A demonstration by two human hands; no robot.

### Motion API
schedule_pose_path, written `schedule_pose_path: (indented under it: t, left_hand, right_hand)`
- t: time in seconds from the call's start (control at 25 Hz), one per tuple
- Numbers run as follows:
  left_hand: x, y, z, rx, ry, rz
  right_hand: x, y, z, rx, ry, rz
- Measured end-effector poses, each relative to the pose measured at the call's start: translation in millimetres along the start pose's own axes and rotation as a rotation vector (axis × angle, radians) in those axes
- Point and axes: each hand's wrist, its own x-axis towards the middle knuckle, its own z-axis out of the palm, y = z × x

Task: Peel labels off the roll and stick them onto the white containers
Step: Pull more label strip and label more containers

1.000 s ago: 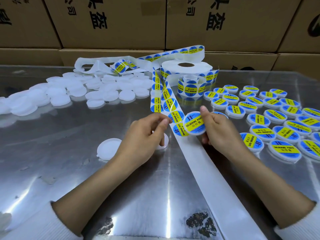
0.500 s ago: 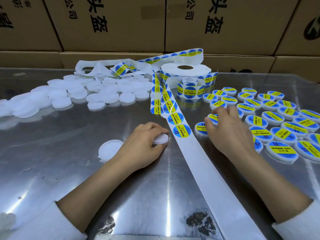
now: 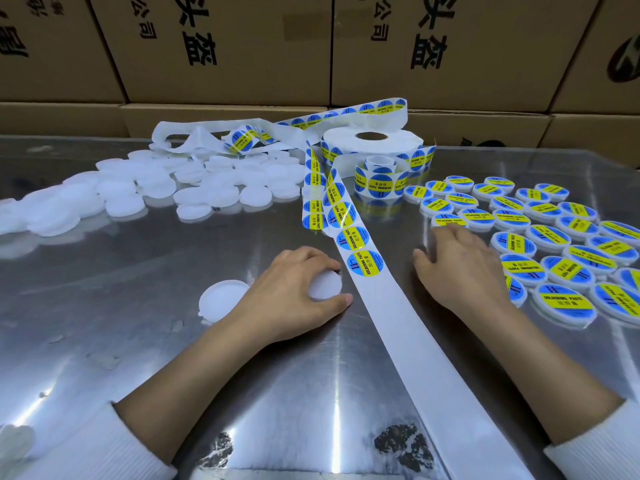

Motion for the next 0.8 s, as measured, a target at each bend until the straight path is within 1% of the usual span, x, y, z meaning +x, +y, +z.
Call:
schedule_pose_path:
  t: [0.08, 0.16, 0.2, 0.24, 0.32, 0.4, 0.48, 0.64, 0.8]
  left_hand:
    - [-0.2, 0.1, 0.1, -0.001, 0.002, 0.004]
    - [-0.1, 1.1, -0.2, 0.000, 0.004, 0.012]
    - [-0.1, 1.5, -0.5, -0.004, 0.005, 0.015]
    - [-0.1, 1.8, -0.8, -0.009, 0.007, 0.017]
    - [-0.2, 2.8, -1.4, -0.023, 0.009, 0.025]
    - [0.1, 4.2, -0.8, -0.053, 0.018, 0.039]
    - [0.6, 5.8, -0.1, -0.089, 0.039, 0.054]
    - [0.7, 9.9, -1.0, -0.172, 0.123, 0.109]
    - [-0.8, 13.7, -3.7, -0.178, 0.183, 0.125]
  right_hand:
    - [1.7, -3.5, -1.8, 0.191, -0.019, -0.143]
    - [0.4, -8.4, -3.8, 0.363, -0.118, -0.308]
    - [-0.6, -10.1, -3.5, 0.411, -0.183, -0.368]
    - [-1.2, -10.6, -2.5, 0.432, -0.258, -0.401]
    - [-0.8, -9.2, 1.4, 0.417, -0.398, -0.408]
    - [0.1, -6.8, 5.5, 0.427, -0.446, -0.405]
    - [-1.1, -7.8, 8.6, 0.460, -0.400, -0.425]
    - [-6.1, -14.2, 13.6, 0.587, -0.244, -0.436]
    - [-11.3, -19.7, 16.5, 0.557, -0.150, -0.448]
